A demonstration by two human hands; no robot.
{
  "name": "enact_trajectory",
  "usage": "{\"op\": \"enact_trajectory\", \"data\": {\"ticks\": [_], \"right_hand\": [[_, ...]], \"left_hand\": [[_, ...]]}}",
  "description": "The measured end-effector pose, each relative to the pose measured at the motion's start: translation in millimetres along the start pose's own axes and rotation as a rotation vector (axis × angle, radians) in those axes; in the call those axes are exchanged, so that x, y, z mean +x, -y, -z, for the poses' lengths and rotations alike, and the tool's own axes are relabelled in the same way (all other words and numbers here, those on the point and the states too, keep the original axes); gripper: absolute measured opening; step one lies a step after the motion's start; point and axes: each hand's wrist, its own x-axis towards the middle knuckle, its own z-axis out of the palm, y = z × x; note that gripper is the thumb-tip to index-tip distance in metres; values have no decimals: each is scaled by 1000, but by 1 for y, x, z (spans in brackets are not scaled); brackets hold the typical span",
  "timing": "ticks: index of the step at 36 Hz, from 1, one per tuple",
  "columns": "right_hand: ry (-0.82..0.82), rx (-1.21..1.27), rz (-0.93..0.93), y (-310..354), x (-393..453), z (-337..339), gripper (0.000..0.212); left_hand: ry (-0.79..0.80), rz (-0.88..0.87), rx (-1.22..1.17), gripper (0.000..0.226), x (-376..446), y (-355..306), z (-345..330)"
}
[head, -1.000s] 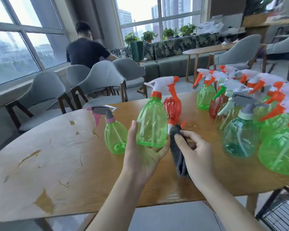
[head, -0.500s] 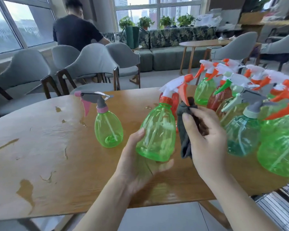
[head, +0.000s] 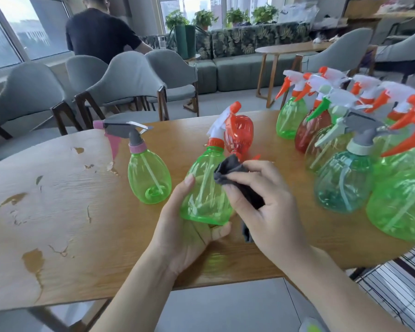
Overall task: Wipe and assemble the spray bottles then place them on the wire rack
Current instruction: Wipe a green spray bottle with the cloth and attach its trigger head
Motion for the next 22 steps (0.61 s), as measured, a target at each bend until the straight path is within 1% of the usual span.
{"op": "enact_trajectory", "data": {"ticks": [2, 5, 9, 12, 17, 20, 22], "right_hand": [[26, -4, 31, 0, -5, 2, 18], [27, -22, 28, -3, -5, 7, 21], [-27, -50, -8, -2, -4, 9, 24], [-16, -55, 33, 2, -10, 5, 20], [28, -96, 184, 5, -19, 4, 17], [1, -129, 190, 1, -13, 7, 17], [-31, -134, 147, 0, -9, 8, 18]], "left_hand": [[-20, 12, 25, 72, 0, 0, 2], [-45, 34, 44, 58, -1, 1, 1], [-85, 36, 39, 45, -4, 5, -5], [-78, 6, 73, 50, -7, 6, -4], [-73, 13, 97, 57, -10, 7, -3], [-87, -14, 146, 56, -8, 7, -5], [-99, -35, 184, 54, -6, 7, -9]]}}
